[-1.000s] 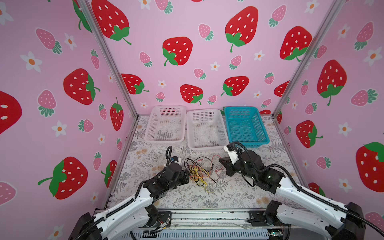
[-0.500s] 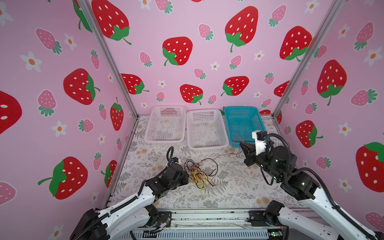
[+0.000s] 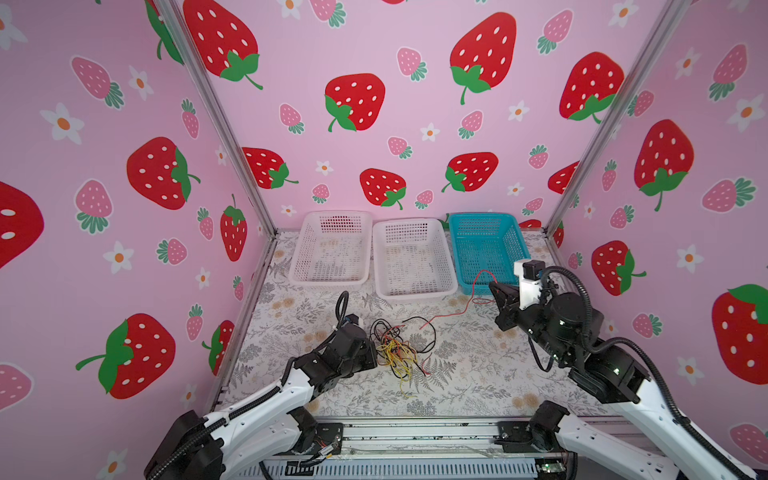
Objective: Untangle the cables
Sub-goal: 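Carry a single red wire with the right gripper into the teal basket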
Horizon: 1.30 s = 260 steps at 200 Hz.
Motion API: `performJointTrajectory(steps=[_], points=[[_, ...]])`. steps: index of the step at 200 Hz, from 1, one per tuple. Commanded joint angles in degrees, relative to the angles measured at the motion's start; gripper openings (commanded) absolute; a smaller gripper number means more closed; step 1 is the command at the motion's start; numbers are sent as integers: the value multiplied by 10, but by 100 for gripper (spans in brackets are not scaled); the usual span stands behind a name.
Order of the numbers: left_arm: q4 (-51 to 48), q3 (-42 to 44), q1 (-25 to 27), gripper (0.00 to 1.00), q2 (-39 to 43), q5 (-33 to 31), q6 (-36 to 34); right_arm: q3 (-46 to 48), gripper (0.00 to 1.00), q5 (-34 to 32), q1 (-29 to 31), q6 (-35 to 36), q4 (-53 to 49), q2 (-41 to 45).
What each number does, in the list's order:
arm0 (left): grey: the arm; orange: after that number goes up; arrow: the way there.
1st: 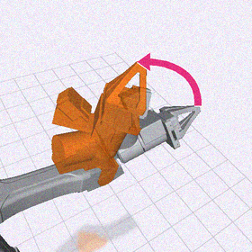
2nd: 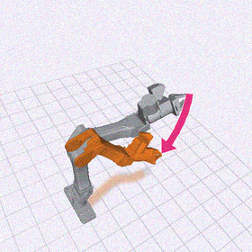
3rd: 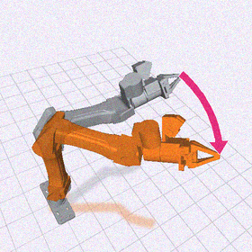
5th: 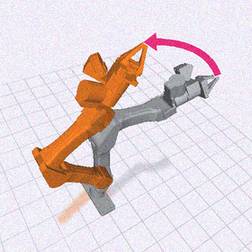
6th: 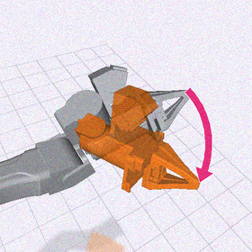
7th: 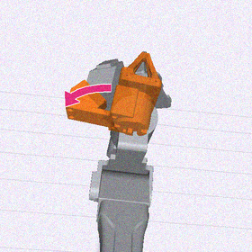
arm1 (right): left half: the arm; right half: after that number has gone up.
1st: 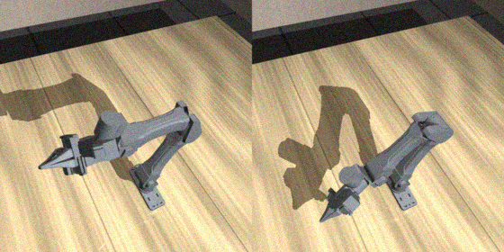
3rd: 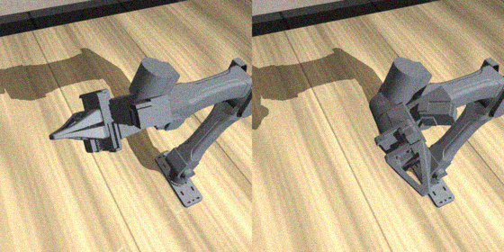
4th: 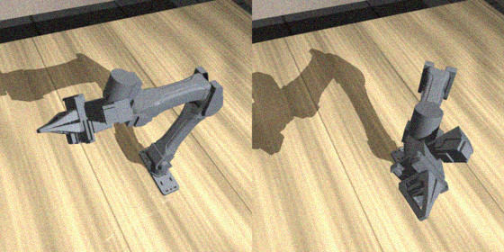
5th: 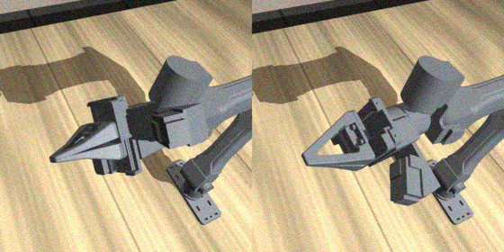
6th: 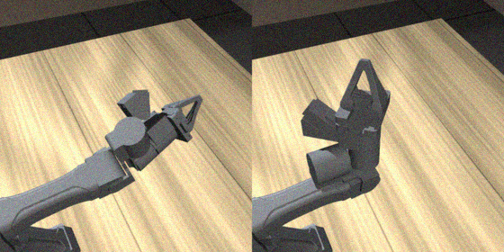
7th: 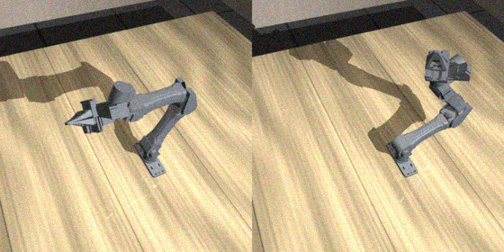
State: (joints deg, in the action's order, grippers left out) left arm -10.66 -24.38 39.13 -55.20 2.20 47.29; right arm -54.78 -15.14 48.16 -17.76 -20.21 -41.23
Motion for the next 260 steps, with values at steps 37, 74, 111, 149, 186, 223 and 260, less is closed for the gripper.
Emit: performJointTrajectory(steps=[37,74,111,149,186,223,260], points=[[-60,-103,-3,0,-39,15,-77,9,0,-8,-13,14,40,-14],[-81,-140,-2,0,-57,32,-71,6,0,-12,-26,11,61,-24],[-85,-171,-1,0,-51,47,-184,-25,0,9,-95,3,75,-85],[11,-137,-2,0,-25,39,-286,-82,0,33,-174,-22,81,-166],[54,-167,-2,0,-83,117,-334,-101,0,86,-276,-72,132,-255],[4,-207,-1,0,-114,142,-381,-111,0,116,-354,-129,174,-348],[32,-172,0,0,-88,146,-383,-117,0,108,-373,-139,199,-423]])
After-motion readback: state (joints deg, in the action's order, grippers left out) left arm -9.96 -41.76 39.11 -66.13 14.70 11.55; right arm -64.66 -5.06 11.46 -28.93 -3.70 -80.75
